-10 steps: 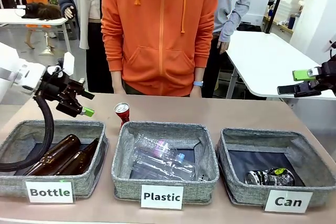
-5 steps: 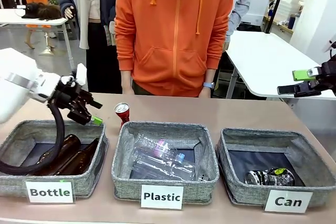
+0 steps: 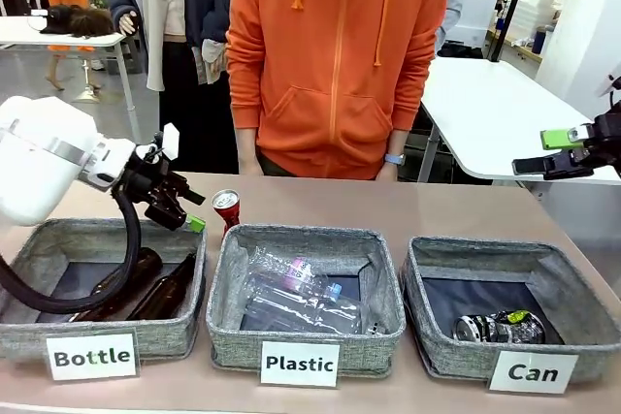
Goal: Sort the can waste into the basket.
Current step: Pick up the can waste from the table and place it in the right Fabric basket.
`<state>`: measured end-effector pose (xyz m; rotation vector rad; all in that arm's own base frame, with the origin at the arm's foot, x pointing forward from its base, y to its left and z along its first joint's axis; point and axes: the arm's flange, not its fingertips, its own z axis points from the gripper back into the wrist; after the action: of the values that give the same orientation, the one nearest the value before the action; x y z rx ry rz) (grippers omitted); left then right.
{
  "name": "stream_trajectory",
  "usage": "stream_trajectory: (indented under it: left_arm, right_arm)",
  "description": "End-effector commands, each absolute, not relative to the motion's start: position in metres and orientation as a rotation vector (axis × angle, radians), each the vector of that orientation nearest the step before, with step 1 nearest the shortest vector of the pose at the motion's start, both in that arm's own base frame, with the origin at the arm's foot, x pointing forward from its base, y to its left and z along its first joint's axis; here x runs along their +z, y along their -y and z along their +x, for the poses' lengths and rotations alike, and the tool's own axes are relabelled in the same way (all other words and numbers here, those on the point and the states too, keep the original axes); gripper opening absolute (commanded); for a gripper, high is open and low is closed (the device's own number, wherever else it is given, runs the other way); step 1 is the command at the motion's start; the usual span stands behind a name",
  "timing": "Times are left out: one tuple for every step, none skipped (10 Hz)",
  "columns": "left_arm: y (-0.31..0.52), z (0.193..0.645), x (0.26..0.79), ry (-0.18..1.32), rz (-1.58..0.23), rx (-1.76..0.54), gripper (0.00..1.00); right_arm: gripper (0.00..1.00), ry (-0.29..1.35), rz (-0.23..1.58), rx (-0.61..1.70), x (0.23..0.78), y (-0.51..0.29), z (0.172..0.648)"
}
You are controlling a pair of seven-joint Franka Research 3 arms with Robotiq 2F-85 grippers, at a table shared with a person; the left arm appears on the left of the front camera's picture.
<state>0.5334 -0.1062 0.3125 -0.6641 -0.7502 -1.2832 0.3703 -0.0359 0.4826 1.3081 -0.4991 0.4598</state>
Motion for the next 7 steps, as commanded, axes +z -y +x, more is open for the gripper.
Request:
stream_trajectory:
  left_arm:
    - [0.112, 0.539, 0.318, 0.73, -0.72, -1.285, 1.0]
    - [0.106, 0.537, 0.323, 0.738, -0.72, -1.297, 1.0]
    - [0.099, 0.536, 0.328, 0.746, -0.75, -1.301, 1.0]
    - [0.096, 0.535, 0.331, 0.762, -0.788, -1.295, 1.0]
    - [0.1, 0.534, 0.33, 0.782, -0.742, -1.276, 1.0]
    - [0.107, 0.536, 0.326, 0.785, -0.755, -1.26, 1.0]
    - [0.112, 0.537, 0.323, 0.814, -0.755, -1.222, 1.0]
  right_arm:
    - [1.0, 0.505, 1.305, 0.484, 0.484, 0.038, 0.37]
    - [1.0, 0.505, 1.305, 0.484, 0.484, 0.038, 0.37]
    - [1.0, 0.505, 1.305, 0.484, 0.484, 0.038, 0.37]
    - [1.0, 0.505, 1.305, 0.484, 0.484, 0.038, 0.37]
    - [1.0, 0.505, 1.305, 0.484, 0.484, 0.038, 0.37]
    - [1.0, 0.505, 1.305, 0.484, 0.484, 0.038, 0.37]
    - [1.0, 0.505, 1.305, 0.484, 0.484, 0.038, 0.37]
